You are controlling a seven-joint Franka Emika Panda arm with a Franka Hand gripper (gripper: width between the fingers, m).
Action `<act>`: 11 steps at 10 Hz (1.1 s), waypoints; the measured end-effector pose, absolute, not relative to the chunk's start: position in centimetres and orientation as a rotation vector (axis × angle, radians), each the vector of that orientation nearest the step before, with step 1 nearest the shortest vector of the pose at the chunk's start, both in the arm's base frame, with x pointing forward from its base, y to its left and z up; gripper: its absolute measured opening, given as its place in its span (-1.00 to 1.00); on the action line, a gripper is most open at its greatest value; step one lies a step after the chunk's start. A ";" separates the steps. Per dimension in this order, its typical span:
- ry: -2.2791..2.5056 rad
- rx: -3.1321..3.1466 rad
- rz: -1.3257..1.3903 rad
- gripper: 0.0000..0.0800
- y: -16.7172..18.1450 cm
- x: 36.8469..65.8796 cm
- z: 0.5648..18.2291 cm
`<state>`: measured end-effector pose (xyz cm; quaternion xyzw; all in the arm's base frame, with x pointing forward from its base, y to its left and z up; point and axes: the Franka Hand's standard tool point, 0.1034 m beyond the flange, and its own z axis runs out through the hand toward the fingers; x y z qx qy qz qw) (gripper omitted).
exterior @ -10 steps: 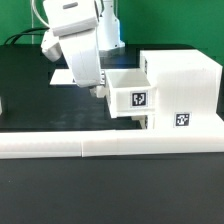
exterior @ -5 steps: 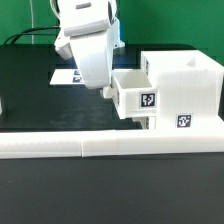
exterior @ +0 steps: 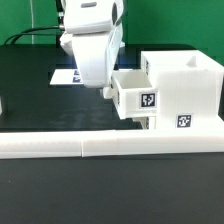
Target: Assemble drawer
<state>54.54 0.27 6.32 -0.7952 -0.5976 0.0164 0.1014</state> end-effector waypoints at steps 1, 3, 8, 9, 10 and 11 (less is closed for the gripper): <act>-1.772 -2.342 0.049 0.62 0.1 54.5 6.2; -1.806 -2.314 0.045 0.62 -0.2 54.4 6.1; -1.976 -2.162 0.023 0.62 -3.2 53.8 5.7; -2.012 -2.124 0.018 0.62 -3.3 54.0 5.7; -2.074 -2.056 0.004 0.62 -3.6 54.9 5.7; -2.083 -2.037 0.010 0.62 -3.7 55.7 5.7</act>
Offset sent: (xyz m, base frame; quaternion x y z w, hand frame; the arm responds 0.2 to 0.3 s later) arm -0.0216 -0.0426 0.0000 0.0146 0.0362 -0.1409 0.9893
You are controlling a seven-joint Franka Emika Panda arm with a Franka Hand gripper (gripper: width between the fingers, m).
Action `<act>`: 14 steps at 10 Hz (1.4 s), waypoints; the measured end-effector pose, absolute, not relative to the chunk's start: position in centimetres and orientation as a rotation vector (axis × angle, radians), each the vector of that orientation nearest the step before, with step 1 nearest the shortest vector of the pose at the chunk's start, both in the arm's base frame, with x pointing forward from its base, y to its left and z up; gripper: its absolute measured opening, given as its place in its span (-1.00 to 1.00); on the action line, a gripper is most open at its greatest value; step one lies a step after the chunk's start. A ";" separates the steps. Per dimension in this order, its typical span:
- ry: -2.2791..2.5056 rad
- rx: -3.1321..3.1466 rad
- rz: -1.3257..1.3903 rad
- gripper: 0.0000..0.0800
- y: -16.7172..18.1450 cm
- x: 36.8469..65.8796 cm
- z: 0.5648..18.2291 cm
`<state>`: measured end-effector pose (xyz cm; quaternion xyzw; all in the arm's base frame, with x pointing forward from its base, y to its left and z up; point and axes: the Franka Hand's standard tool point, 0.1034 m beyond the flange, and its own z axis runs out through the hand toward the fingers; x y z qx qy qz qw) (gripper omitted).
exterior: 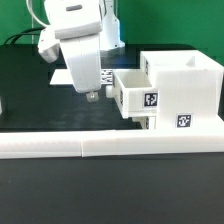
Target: Assemble drawer
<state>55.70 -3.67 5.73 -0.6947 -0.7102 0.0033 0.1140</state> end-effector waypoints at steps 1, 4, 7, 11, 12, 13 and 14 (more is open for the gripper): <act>-2.088 -2.040 0.009 0.62 -3.7 56.6 6.0; -1.981 -2.167 0.020 0.62 -1.8 57.0 6.3; -1.949 -2.194 0.007 0.62 1.4 56.2 5.7; -1.865 -2.278 -0.002 0.62 3.1 56.7 5.8; -1.857 -2.287 -0.001 0.62 2.7 56.6 5.8; -1.858 -2.286 0.002 0.62 1.5 56.1 5.5; -1.853 -2.295 0.008 0.62 -0.2 55.2 5.4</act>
Offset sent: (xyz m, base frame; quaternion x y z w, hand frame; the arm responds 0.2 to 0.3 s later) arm -0.0067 0.0250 -0.0002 -0.0108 -0.0371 0.0870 0.9955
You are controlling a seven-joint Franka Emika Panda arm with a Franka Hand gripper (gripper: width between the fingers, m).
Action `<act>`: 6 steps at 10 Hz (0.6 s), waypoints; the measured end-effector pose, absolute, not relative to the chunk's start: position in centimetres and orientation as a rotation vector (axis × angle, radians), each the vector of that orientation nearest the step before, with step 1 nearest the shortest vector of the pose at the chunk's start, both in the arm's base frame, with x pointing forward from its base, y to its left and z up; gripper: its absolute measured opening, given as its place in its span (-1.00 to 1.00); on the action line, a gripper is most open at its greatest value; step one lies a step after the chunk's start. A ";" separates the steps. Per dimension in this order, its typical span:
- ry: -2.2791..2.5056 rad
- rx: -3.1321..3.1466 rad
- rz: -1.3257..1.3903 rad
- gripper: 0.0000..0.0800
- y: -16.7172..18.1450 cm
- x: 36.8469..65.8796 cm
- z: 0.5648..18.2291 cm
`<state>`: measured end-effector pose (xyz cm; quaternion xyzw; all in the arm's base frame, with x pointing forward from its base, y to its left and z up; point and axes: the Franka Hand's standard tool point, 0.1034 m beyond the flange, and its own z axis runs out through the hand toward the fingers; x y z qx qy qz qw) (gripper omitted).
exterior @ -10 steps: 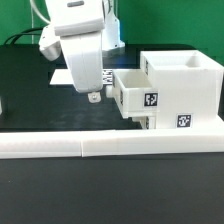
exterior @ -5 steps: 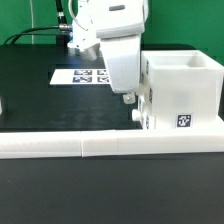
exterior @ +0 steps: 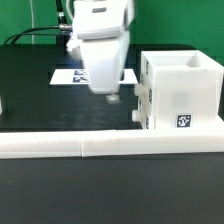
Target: Assemble drawer
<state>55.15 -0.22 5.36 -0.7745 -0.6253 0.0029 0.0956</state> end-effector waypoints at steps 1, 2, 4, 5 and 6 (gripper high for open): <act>-1.846 -2.320 0.002 0.62 -1.9 54.0 5.7; -1.836 -2.354 -0.017 0.62 -2.3 53.6 6.1; -1.834 -2.380 -0.030 0.62 -2.2 52.9 6.6; -1.832 -2.379 -0.029 0.62 -2.2 52.9 6.4; -1.832 -2.379 -0.029 0.62 -2.2 52.9 6.4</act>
Offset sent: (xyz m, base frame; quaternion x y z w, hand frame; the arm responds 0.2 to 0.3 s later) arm 0.0000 0.0000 0.0000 0.0000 0.0000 0.0000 1.0000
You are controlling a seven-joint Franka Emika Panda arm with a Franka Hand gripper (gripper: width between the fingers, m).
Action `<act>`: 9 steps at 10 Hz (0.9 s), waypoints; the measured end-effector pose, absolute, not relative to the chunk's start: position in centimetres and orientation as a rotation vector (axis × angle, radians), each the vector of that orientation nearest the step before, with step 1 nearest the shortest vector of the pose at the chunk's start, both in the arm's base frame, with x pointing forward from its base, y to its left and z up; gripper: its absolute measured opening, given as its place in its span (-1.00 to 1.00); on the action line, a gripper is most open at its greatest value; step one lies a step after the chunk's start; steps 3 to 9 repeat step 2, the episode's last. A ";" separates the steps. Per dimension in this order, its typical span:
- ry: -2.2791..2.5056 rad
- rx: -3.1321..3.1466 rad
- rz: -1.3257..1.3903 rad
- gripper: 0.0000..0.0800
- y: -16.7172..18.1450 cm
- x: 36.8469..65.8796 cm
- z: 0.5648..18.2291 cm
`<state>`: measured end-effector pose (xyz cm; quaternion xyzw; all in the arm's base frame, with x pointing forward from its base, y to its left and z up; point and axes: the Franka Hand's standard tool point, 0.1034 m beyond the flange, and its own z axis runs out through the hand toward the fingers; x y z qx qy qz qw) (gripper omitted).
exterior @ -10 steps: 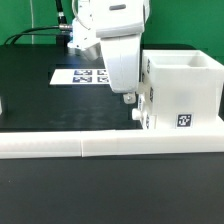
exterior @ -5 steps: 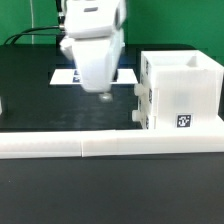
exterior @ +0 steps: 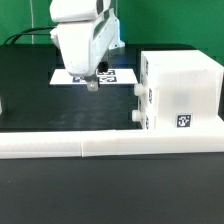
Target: Assemble drawer
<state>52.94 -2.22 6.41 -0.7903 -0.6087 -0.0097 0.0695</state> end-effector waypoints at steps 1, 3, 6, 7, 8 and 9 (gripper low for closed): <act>-1.831 -2.378 -0.029 0.62 -2.2 52.9 6.4; -1.831 -2.378 -0.028 0.62 -2.2 52.9 6.3; -1.831 -2.378 -0.028 0.62 -2.2 52.9 6.3; -1.831 -2.378 -0.028 0.62 -2.2 52.9 6.3; -1.831 -2.378 -0.028 0.62 -2.2 52.9 6.3; -1.831 -2.378 -0.028 0.62 -2.2 52.9 6.3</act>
Offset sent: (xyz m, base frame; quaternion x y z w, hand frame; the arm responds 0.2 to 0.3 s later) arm 0.0000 0.0000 0.0000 0.0000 0.0000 0.0000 1.0000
